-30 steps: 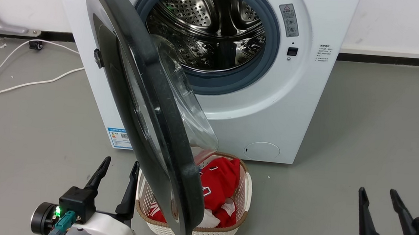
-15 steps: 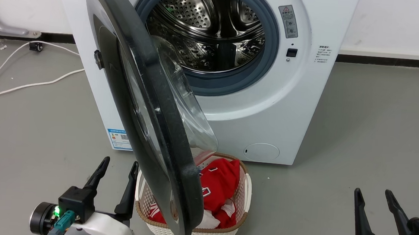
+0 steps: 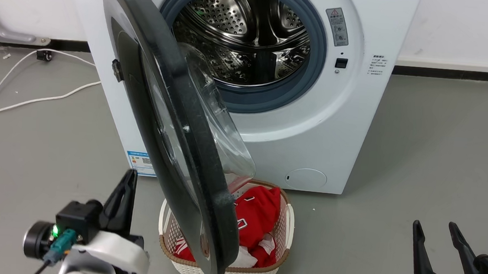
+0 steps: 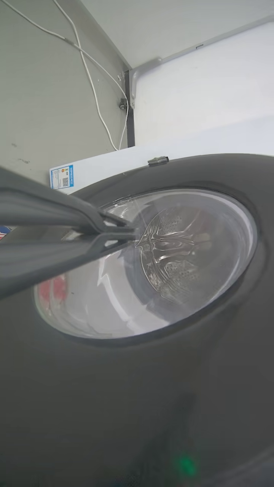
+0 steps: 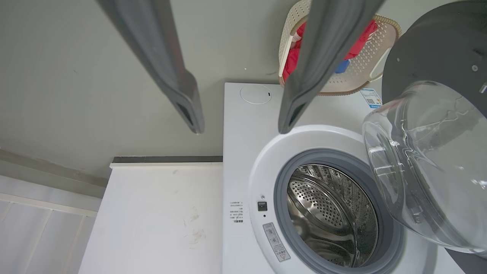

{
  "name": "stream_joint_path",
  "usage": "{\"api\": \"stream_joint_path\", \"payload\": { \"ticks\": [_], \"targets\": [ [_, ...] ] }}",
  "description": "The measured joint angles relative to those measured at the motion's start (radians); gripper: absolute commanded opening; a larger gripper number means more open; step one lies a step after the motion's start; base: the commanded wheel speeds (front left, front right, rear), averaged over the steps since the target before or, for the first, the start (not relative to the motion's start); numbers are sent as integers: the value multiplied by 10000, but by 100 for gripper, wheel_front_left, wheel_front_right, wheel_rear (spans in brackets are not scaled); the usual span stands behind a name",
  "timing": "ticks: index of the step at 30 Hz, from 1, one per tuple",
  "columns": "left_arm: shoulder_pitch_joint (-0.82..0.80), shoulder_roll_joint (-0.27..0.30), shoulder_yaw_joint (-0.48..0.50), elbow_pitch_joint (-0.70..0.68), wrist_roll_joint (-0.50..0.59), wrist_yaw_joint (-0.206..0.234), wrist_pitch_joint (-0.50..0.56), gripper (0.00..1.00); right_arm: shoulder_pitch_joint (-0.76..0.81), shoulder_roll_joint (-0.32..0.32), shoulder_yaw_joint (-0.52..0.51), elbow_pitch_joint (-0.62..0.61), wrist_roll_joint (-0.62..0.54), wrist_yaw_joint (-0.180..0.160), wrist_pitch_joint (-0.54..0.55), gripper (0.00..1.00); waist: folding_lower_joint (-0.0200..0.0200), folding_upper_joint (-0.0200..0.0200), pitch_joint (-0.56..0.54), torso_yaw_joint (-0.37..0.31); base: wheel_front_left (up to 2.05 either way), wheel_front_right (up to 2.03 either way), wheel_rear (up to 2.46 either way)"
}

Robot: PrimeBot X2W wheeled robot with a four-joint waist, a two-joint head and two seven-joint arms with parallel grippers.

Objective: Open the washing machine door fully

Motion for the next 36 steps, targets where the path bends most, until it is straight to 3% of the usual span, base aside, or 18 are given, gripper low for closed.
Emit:
{"api": "stream_joint_path", "payload": {
  "ticks": [10, 16, 23, 28, 36],
  "targets": [
    [-1160, 309, 449, -2646, 142, 508, 332, 0, 0, 0, -31, 29, -46, 0, -2, 100, 0, 0, -14, 232, 0, 0, 0],
    [-1832, 263, 207, -4629, 397, 654, 502, 0, -31, 0, -63, 36, -104, 0, -2, 100, 0, 0, 8, 314, 0, 0, 0],
    [-2276, -240, -1097, -5919, 343, 318, 1104, 0, -93, 0, -63, 121, -84, 0, -48, 100, 0, 0, -4, 370, 0, 0, 0],
    [-2198, -610, -2437, -6090, -10, -96, 1919, 0, -94, 0, -54, 176, -54, 0, -94, 100, 0, 0, -36, 389, 0, 0, 0],
    [-1350, -704, -4125, -6029, -614, -502, 3379, 0, -91, 2, -98, 247, -12, 0, -132, 100, 0, 0, -76, 452, 0, 0, 0]
  ]
}}
